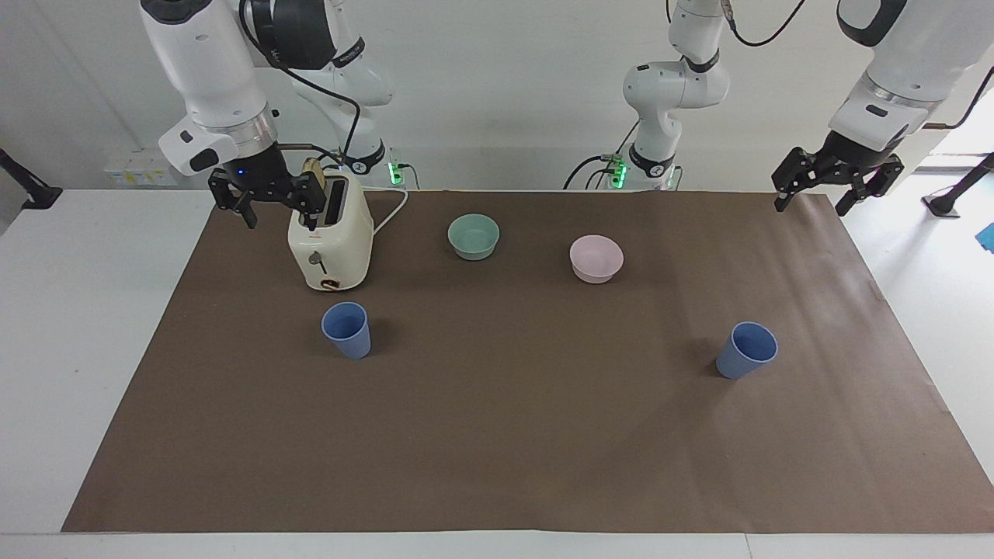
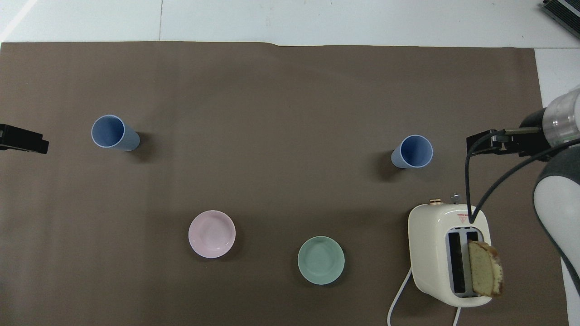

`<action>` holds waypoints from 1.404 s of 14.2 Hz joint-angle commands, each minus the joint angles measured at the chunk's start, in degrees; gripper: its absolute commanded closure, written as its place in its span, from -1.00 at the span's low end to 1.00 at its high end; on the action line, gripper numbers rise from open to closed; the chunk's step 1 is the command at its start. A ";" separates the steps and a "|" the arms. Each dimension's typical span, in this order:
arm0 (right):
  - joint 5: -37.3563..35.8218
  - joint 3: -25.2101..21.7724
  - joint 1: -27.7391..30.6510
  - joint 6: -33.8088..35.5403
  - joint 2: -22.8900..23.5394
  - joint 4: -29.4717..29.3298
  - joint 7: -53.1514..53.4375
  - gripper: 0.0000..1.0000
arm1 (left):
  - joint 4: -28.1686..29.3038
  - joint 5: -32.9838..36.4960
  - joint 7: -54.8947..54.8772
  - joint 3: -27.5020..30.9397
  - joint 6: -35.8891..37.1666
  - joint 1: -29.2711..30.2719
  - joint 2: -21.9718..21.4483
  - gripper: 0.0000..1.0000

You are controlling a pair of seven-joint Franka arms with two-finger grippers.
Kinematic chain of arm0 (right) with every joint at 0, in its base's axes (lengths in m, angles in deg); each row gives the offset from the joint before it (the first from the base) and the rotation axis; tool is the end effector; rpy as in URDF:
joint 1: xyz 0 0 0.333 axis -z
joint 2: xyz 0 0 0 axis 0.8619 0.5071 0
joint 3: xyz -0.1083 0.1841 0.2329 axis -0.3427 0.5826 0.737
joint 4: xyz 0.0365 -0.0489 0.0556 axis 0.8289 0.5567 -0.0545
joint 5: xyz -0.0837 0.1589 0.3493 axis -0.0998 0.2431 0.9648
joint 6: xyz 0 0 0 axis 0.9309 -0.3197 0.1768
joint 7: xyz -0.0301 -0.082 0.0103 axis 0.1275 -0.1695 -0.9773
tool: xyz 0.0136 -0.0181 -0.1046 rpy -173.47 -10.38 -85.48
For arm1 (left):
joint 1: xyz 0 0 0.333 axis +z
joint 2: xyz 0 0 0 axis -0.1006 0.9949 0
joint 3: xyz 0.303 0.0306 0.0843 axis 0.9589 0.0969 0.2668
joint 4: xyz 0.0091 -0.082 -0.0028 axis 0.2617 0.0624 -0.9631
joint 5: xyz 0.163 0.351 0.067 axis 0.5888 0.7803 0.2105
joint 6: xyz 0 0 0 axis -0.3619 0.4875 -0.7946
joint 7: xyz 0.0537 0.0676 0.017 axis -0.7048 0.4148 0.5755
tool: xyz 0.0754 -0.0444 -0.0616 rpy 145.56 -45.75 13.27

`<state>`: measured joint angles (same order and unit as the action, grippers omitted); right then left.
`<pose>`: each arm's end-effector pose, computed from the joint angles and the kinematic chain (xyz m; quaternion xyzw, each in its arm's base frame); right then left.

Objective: Stack blue cups with both arms

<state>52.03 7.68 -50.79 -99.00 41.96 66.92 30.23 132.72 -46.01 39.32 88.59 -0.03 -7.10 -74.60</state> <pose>0.5563 0.0314 0.6000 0.9997 -0.0159 0.0065 0.0200 0.5517 -0.0076 0.6484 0.9969 -0.0772 0.0137 0.0036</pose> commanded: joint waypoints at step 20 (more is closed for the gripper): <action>0.57 0.26 1.01 -1.28 -1.55 1.90 -1.86 -1.00 | 4.37 -1.24 -1.17 0.67 -4.84 0.36 -1.51 -1.00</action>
<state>52.03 7.68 -50.78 -99.00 41.89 66.97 30.22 134.27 -46.51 39.09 89.05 -2.58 -6.97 -74.60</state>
